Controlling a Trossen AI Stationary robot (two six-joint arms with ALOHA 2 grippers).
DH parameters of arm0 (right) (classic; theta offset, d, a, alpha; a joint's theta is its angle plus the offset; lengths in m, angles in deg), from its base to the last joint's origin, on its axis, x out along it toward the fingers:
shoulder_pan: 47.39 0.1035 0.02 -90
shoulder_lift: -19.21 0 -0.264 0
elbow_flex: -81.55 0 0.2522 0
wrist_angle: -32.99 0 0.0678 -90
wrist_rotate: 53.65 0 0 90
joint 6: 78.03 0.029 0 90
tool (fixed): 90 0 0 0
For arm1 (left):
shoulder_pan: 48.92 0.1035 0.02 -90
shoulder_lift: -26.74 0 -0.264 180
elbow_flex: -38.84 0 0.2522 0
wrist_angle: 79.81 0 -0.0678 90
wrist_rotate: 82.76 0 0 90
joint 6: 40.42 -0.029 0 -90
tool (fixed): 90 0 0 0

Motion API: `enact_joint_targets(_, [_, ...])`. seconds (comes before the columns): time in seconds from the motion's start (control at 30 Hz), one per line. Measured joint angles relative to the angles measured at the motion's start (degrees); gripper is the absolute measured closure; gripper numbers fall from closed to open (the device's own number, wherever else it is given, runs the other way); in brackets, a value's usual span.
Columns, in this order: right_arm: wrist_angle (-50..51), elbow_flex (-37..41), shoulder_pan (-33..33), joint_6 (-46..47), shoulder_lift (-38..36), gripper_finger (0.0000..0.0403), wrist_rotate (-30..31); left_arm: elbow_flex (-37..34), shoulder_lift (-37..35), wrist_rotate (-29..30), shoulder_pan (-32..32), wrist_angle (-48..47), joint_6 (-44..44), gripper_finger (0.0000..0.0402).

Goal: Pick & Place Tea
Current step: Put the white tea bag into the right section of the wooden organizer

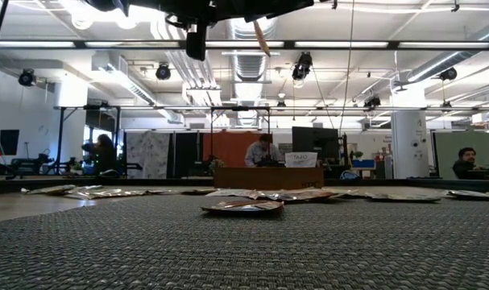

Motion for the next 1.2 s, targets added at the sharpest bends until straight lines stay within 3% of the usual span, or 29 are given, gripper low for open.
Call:
enact_joint_targets(0.67, [-1.0, -0.9, -4.3, -0.4, -0.2, 0.0197, 0.0, 0.0, 0.1, -6.5, 0.5, 1.9, -0.3, 0.0401])
enact_joint_targets(1.2, [-1.1, -0.9, -4.7, -0.2, -0.2, 0.0353, 0.0, 0.0, 0.0, -8.0, 1.8, 1.9, -1.7, 0.0401])
